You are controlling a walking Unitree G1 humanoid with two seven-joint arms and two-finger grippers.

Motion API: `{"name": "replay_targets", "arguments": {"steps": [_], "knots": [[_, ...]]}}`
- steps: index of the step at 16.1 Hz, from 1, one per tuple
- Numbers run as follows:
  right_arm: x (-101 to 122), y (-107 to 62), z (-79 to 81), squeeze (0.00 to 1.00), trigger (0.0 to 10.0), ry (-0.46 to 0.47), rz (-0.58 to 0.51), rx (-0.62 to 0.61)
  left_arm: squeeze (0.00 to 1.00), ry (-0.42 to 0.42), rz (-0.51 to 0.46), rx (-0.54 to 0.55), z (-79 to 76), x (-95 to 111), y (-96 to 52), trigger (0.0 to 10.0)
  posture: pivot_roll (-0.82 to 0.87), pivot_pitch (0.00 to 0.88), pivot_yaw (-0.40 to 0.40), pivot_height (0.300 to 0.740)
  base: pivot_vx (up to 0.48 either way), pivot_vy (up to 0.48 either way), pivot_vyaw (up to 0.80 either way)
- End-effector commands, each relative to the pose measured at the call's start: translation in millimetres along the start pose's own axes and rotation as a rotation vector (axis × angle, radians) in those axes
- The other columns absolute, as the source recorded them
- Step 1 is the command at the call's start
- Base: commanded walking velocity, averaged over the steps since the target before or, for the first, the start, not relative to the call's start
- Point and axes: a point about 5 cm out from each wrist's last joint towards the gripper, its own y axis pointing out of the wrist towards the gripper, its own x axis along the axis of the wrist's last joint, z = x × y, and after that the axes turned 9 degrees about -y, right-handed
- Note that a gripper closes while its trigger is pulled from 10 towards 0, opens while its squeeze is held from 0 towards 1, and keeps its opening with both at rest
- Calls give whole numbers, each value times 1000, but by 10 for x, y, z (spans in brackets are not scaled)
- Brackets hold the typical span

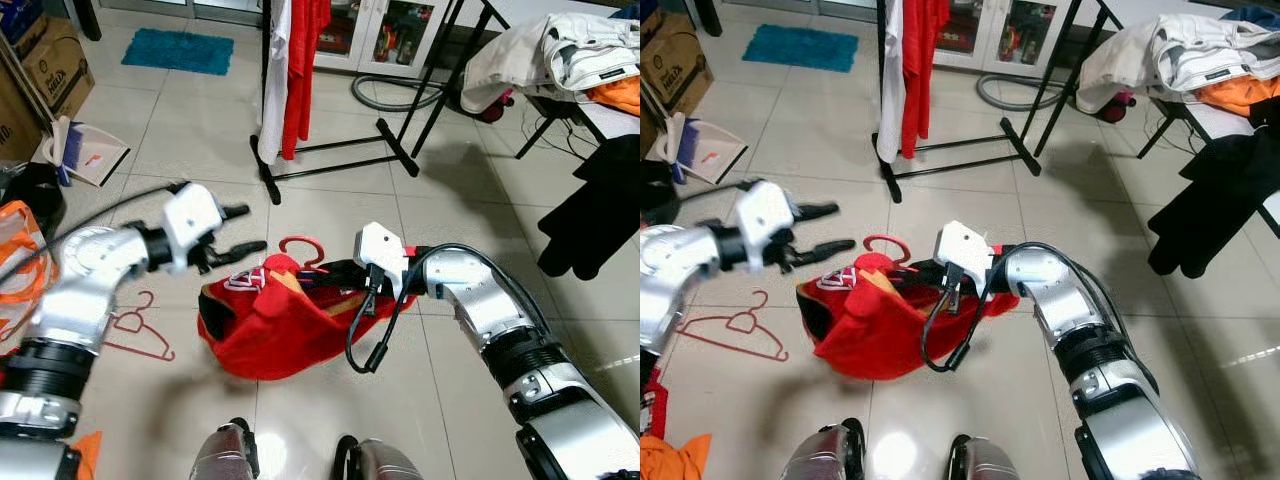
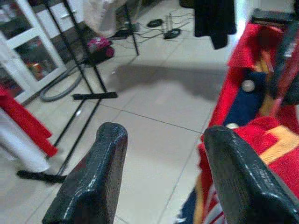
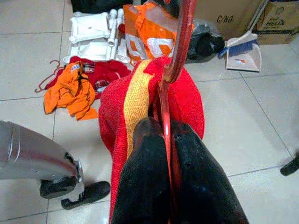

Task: Hang hanger

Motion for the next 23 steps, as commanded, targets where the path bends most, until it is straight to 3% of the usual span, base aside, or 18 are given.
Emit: {"name": "replay_targets", "arguments": {"steps": [1, 4, 7, 8, 12, 14, 17, 19, 20, 23], "knots": [[44, -59, -37, 0, 0, -18, -13, -16, 1000, 16, -27, 10, 60, 109, -53, 10000, -7, 161, -123, 740, 0, 0, 0], [28, -96, -25, 0, 0, -1, -3, -15, 1000, 7, -36, 97, 232, 154, -228, 10000, -14, 168, -128, 740, 0, 0, 0], [31, -131, -51, 0, 0, 23, -9, -33, 961, -13, -41, 139, 247, 111, -256, 10000, -14, 171, -131, 740, 0, 0, 0], [48, -166, -115, 0, 0, 49, -19, -76, 0, -60, -90, 191, 200, 61, -214, 10000, -15, 173, -133, 740, 0, 0, 0], [-8, -192, -226, 0, 0, 91, 10, -212, 0, -235, -307, 397, 267, 132, -236, 10000, -11, 177, -135, 740, 0, 0, 0], [-42, -208, -293, 0, 0, 125, 20, -291, 0, -282, -354, 463, 276, 117, -267, 10000, -6, 178, -139, 740, 0, 0, 0], [-48, -205, -402, 0, 0, 234, -22, -454, 0, -347, -430, 634, 374, 102, -426, 10000, 3, 177, -145, 740, 0, 0, 0], [-52, -197, -428, 0, 0, 266, -42, -494, 0, -366, -435, 658, 371, 103, -435, 10000, 7, 177, -146, 740, 0, 0, 0], [-43, -214, -507, 0, 0, 318, -66, -580, 0, -395, -396, 712, 343, 4, -386, 10000, 23, 173, -148, 740, 0, 0, 0], [-90, -237, -592, 0, 0, 414, -81, -776, 0, -469, -300, 791, 77, -284, -105, 10000, 29, 168, -146, 740, 0, 0, 0]]}}
